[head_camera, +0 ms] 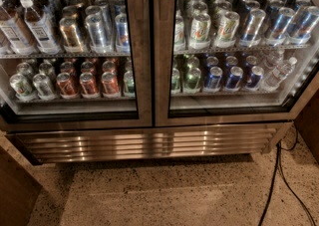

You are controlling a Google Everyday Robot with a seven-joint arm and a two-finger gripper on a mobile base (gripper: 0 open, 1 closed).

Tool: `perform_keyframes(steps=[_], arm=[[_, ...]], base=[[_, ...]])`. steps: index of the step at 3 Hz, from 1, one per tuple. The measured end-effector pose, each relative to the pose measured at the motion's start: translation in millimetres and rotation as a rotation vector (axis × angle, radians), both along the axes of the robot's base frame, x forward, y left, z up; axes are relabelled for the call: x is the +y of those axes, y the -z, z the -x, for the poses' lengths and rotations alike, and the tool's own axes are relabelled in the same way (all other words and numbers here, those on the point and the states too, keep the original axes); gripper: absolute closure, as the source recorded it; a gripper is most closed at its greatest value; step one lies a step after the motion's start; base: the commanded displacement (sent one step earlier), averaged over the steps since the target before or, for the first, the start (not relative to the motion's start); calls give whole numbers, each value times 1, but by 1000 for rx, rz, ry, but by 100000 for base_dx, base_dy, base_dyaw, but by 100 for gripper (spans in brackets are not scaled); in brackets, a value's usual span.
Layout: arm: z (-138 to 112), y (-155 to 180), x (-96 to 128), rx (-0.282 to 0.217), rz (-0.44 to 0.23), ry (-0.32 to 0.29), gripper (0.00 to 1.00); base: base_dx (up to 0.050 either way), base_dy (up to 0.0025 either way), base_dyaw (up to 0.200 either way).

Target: Open right fridge door

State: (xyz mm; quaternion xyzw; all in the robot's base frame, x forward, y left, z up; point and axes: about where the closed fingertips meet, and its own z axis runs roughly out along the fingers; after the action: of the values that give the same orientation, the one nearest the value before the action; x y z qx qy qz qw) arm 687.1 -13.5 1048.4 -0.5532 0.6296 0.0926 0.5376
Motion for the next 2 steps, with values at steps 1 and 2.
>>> perform_keyframes(steps=[1, 2], arm=[[1, -1, -3, 4, -9, -2, 100], [1, -1, -3, 4, -9, -2, 100]], base=[[0, 0, 0], [0, 0, 0]])
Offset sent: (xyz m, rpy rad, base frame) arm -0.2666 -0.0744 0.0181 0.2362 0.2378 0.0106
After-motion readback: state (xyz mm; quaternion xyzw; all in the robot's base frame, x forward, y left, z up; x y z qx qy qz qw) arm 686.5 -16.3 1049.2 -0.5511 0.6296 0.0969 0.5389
